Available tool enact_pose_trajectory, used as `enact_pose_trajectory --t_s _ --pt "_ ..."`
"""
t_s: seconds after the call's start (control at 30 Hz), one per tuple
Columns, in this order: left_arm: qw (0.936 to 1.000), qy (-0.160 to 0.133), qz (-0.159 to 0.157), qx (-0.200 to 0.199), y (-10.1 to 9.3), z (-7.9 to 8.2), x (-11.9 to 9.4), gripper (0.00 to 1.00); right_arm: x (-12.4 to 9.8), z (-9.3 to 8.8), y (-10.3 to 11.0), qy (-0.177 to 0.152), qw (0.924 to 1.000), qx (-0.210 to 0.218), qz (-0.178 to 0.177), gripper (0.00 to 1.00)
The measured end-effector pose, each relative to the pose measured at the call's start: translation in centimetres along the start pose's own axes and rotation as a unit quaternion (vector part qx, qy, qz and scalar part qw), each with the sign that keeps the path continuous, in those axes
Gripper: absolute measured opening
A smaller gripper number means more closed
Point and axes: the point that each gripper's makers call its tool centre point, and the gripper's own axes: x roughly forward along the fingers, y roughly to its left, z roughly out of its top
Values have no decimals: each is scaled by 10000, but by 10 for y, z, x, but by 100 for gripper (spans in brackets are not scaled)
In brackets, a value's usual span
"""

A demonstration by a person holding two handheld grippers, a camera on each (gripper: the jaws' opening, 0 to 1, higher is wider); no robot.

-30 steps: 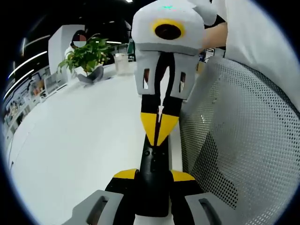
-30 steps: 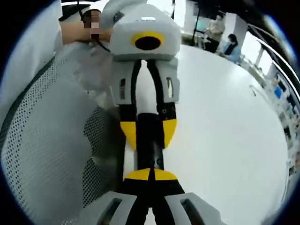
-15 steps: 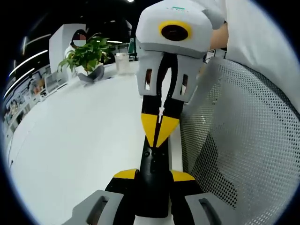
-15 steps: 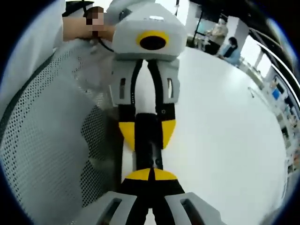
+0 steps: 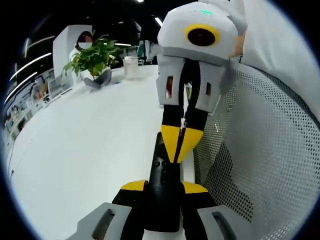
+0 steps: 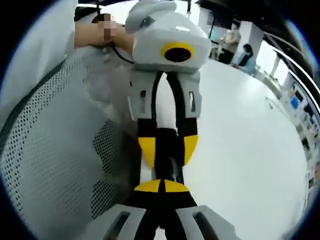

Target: Press the specified remote control buttons in sequence, fully releasing each button before pressing the next.

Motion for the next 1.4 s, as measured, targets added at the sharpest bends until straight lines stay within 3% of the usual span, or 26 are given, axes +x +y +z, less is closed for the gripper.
enact_pose_trajectory --t_s 0.23,0.4,0.57,0.6,0.67,0.73,0.77,0.83,1.0,1.03,1.4 --pt "10000 18 -13 60 -1 0 0 25 5 1 4 460 9980 -382 202 0" --pt "10000 32 -17 65 -1 -1 0 25 4 0 4 388 9987 -150 296 0" --pt "10000 32 -27 58 -2 0 0 25 4 -1 6 418 9977 -396 351 0" --pt "10000 31 -27 55 -2 0 0 25 3 -1 5 362 9981 -338 370 0" --pt "10000 18 -23 24 -2 0 0 25 2 1 4 97 9987 256 441 0" --pt "10000 11 -20 18 -2 0 0 25 0 3 1 -34 9976 572 396 0" --pt "10000 8 -18 17 -2 0 0 25 -2 1 -9 -10 9989 465 92 0" --pt "10000 8 -20 17 -2 0 0 25 -4 -1 -15 135 9997 205 -69 0" --pt "10000 2 -26 11 -2 0 0 25 3 2 -8 172 9996 188 130 0" --pt "10000 -2 -25 16 -3 0 0 25 1 2 -10 201 9997 23 102 0" --pt "10000 8 -26 25 -2 0 -1 25 3 1 -10 339 9994 -98 -56 0"
